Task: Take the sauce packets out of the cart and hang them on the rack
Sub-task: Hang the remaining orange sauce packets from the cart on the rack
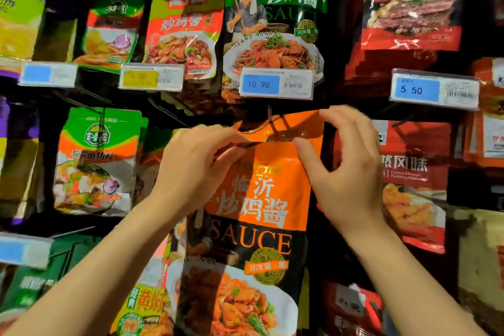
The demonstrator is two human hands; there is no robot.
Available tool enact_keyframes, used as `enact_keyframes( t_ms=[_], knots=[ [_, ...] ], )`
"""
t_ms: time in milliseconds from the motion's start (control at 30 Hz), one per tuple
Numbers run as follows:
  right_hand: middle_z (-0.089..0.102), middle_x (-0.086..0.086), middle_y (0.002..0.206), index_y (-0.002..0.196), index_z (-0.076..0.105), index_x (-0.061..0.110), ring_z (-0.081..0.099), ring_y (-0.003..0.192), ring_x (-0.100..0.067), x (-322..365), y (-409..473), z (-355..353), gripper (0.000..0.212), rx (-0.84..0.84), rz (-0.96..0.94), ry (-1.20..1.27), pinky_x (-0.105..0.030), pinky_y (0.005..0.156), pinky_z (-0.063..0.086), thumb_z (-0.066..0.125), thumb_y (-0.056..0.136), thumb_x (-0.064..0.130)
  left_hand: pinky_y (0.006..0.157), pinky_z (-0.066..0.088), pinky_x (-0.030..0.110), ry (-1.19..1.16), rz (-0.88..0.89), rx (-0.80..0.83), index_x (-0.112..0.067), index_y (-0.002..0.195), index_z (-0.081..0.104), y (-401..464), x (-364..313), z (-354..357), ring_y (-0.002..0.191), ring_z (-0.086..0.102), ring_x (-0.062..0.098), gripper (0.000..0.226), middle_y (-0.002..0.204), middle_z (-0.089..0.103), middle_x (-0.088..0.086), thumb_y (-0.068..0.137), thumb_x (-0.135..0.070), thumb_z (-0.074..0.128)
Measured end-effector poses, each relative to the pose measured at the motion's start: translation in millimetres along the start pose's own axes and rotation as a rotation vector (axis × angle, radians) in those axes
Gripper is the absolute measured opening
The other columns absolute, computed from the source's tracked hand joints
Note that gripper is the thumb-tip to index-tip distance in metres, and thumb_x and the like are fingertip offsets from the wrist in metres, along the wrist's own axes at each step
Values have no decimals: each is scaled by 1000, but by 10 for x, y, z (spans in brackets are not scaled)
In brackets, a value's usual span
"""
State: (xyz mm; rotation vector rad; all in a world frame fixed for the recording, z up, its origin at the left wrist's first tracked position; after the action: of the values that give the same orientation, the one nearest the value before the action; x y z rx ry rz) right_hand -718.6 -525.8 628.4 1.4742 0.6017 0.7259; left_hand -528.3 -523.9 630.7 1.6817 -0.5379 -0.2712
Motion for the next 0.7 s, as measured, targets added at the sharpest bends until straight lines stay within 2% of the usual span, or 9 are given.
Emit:
enact_keyframes(
  t_ms=[133,200,267,333,400,467,567,600,700],
  knots=[
    [54,25,103,127,43,30,53,106,-4,-2,-310,98,57,222,132,108,-28,92,43,61,77,54,71,49,43,-19,-21,-46,-22,93,68,27,-101,-90,82,64,21,26,92,70,-5,83,-37,50],
    [56,30,97,129,31,41,60,95,6,-10,-392,100,66,256,225,312,-21,81,51,71,77,42,71,48,41,1,8,-79,-22,93,68,31,-212,-138,80,63,20,22,91,70,-5,83,-34,53],
    [53,31,107,131,26,44,58,94,12,-18,-408,76,76,237,273,422,-11,75,49,75,74,34,71,45,39,34,44,-90,-21,93,68,61,-345,-162,80,63,21,20,91,70,-5,84,-33,54],
    [40,41,119,134,20,47,47,107,19,-25,-408,100,80,223,279,472,-5,84,43,72,73,45,71,45,39,47,54,-90,-21,94,68,104,-403,-177,81,63,22,21,92,70,-4,85,-33,53],
    [34,34,137,136,17,53,40,124,11,-118,-449,188,67,238,352,588,-19,103,40,52,79,61,72,47,39,-1,19,-107,-20,94,68,96,-336,-243,83,63,19,20,92,69,-6,85,-31,54],
    [41,32,136,133,26,54,43,123,10,-209,-502,258,46,302,384,633,-23,107,36,31,88,59,73,49,30,-145,-82,-146,-21,94,68,-2,-127,-390,83,62,11,15,89,65,-14,84,-26,59],
    [51,27,127,129,46,39,43,115,17,-142,-548,402,38,565,147,341,-14,105,33,29,96,48,70,45,10,-322,-196,-189,-39,87,64,-219,192,-687,78,59,-6,14,81,64,-28,80,-27,62],
    [51,17,133,131,48,34,43,121,8,-105,-557,466,42,615,16,115,-19,107,31,32,96,49,70,45,8,-340,-213,-196,-44,84,63,-272,249,-779,76,58,-10,16,81,64,-31,79,-28,63],
    [45,-5,143,135,46,30,42,131,-29,39,-632,852,64,668,-366,-444,-57,101,33,28,82,61,67,42,5,-278,-203,-179,-46,85,63,-309,280,-929,71,56,-13,20,82,62,-37,79,-27,63]
  ],
)
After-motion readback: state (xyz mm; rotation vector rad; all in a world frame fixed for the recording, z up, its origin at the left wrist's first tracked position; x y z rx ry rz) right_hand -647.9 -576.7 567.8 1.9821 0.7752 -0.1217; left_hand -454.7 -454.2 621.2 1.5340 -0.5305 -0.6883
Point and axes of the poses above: each hand's wrist, its own y-axis towards the middle knuckle, its own z-axis out of the palm, x = y × z, the point moved 10 cm from there along y, towards the middle knuckle
